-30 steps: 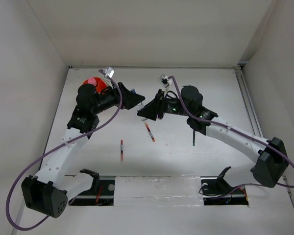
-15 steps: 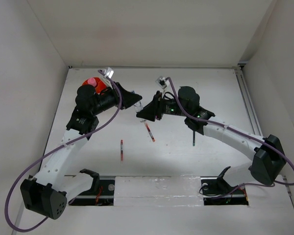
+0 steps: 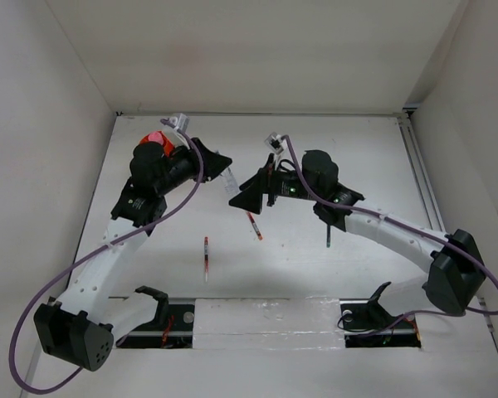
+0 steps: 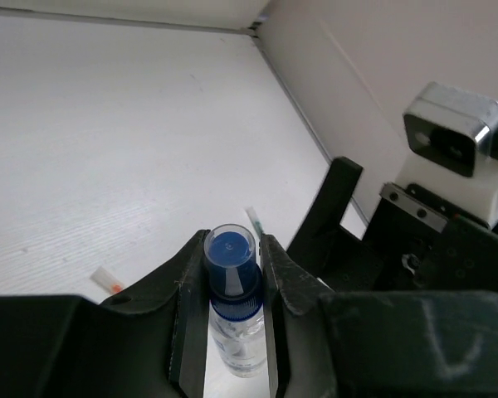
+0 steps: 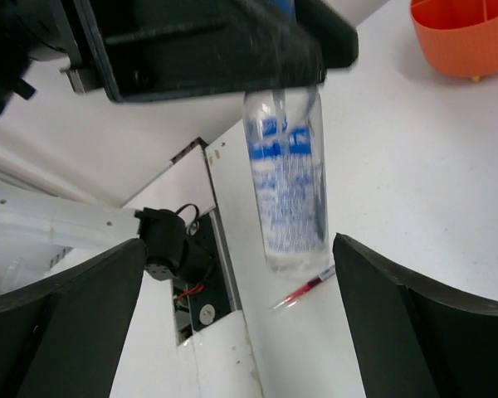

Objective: Sort the stationery into containers
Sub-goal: Pass the stationery from the right arm to the left, then place the stationery into the container

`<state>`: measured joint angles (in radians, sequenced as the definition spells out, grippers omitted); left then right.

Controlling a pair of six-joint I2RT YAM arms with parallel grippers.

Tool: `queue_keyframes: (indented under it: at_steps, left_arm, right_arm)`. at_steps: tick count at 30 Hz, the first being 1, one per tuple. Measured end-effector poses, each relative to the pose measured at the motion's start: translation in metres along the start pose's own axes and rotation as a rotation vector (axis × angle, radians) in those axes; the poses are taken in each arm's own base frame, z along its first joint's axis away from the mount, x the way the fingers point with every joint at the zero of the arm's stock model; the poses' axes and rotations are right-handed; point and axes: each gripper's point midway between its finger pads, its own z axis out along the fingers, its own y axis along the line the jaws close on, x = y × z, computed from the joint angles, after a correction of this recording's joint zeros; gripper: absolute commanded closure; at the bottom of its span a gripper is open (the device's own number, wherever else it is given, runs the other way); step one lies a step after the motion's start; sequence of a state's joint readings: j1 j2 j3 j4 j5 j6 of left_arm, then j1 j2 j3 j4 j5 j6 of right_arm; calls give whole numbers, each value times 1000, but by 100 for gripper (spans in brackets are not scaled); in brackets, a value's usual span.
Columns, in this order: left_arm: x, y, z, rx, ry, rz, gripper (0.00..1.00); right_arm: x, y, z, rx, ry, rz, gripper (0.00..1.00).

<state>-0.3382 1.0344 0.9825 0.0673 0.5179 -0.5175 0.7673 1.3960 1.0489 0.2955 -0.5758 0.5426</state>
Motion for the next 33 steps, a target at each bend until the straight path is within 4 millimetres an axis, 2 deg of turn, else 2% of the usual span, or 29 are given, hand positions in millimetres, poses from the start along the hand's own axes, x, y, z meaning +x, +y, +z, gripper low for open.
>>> queue_keyframes:
  at_steps: [8, 13, 17, 19, 22, 25, 28, 30, 33]
  left_arm:
    - [-20, 40, 3, -228, -88, 5, 100]
    - [-49, 87, 8, -477, -166, -13, 100]
    - [-86, 136, 3, -687, -255, -33, 100]
    - [-100, 161, -5, -806, -304, -32, 100]
    - [-110, 190, -18, -940, -350, -32, 100]
    - [-117, 225, -41, -1066, -383, -47, 100]
    - [-126, 260, -72, -1184, -427, -73, 100]
    - [-132, 275, -91, -1254, -465, -78, 100]
    - [-139, 280, -100, -1296, -522, -75, 100]
  right_arm:
    - [17, -24, -11, 121, 19, -18, 0]
    - [30, -43, -24, 212, 34, -21, 0]
    - [36, -47, -35, 241, 40, -34, 0]
    - [40, -46, -39, 248, 47, -41, 0]
    - [43, -43, -47, 249, 51, -52, 0]
    - [44, -40, -52, 244, 47, -65, 0]
    - [49, -39, -56, 241, 53, -71, 0]
    - [55, -41, -58, 244, 65, -67, 0]
    - [65, -45, -61, 253, 89, -55, 0]
